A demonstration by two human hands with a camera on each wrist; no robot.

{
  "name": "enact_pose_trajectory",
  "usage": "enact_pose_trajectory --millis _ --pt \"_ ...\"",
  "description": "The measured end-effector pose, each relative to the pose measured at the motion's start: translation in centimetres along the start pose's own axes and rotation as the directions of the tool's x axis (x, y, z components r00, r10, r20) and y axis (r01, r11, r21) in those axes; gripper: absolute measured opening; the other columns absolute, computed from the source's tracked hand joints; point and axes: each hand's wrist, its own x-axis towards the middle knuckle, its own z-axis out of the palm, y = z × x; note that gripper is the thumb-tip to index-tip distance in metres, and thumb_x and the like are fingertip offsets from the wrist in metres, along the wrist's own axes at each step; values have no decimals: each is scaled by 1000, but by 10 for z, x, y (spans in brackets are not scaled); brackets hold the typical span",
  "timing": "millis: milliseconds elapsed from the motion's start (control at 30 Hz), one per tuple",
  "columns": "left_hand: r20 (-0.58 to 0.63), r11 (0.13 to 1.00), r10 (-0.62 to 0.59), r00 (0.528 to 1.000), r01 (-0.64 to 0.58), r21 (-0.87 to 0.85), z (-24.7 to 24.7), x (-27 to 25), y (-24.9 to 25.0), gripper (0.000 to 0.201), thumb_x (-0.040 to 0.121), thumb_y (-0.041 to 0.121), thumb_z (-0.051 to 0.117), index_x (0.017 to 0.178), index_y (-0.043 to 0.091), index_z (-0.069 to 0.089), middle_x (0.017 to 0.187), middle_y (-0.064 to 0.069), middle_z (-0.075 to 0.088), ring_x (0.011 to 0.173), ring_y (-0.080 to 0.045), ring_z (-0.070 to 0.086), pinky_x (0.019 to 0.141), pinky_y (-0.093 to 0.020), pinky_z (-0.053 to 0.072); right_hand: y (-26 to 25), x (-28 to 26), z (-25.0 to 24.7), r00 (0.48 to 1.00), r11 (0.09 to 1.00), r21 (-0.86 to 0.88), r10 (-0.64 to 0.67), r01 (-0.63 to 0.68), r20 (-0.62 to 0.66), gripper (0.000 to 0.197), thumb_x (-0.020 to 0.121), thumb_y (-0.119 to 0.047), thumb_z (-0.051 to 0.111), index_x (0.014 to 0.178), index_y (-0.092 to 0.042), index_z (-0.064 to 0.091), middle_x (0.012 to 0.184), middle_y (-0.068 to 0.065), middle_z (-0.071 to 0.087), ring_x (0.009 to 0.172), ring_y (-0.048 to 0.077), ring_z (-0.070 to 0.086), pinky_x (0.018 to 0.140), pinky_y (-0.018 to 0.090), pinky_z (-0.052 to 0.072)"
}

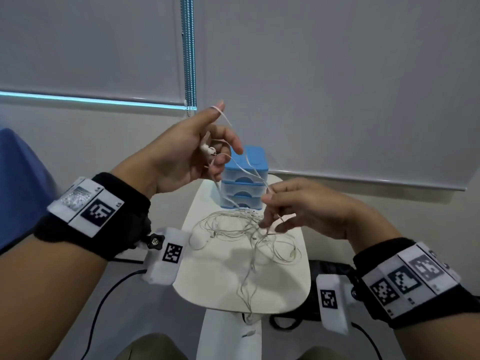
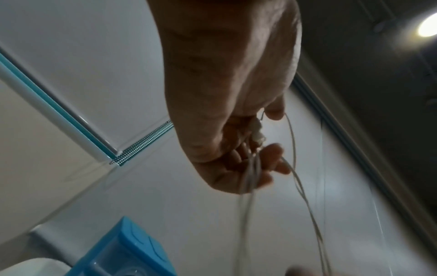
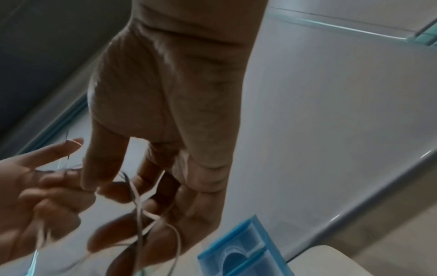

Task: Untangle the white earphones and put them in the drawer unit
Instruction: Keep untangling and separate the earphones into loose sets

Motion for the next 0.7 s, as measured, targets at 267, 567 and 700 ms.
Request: enact_pose_trajectory --millis 267,567,700 --pt "15 955 -34 999 28 296 0 0 -20 36 86 49 74 92 13 74 65 1 40 59 -15 31 54 -27 25 -26 -10 -19 947 961 115 -219 251 -233 22 100 -18 58 102 -9 78 113 10 77 113 28 71 95 44 54" --pt "-47 940 -125 991 133 313 -23 -21 -50 31 86 39 70 88 10 78 61 2 31 57 -15 28 55 -25 27 -26 -22 -39 819 800 356 -267 482 -507 37 104 -16 45 73 -10 64 67 6 65 60 19 61 70 32 58" --pt "-76 933 -172 982 187 307 -34 -26 -65 20 90 27 74 99 9 77 62 3 36 57 -15 33 55 -25 33 -29 -25 -52 751 681 426 -284 596 -597 29 106 -24 44 83 -15 58 54 -5 31 44 8 21 42 20 27"
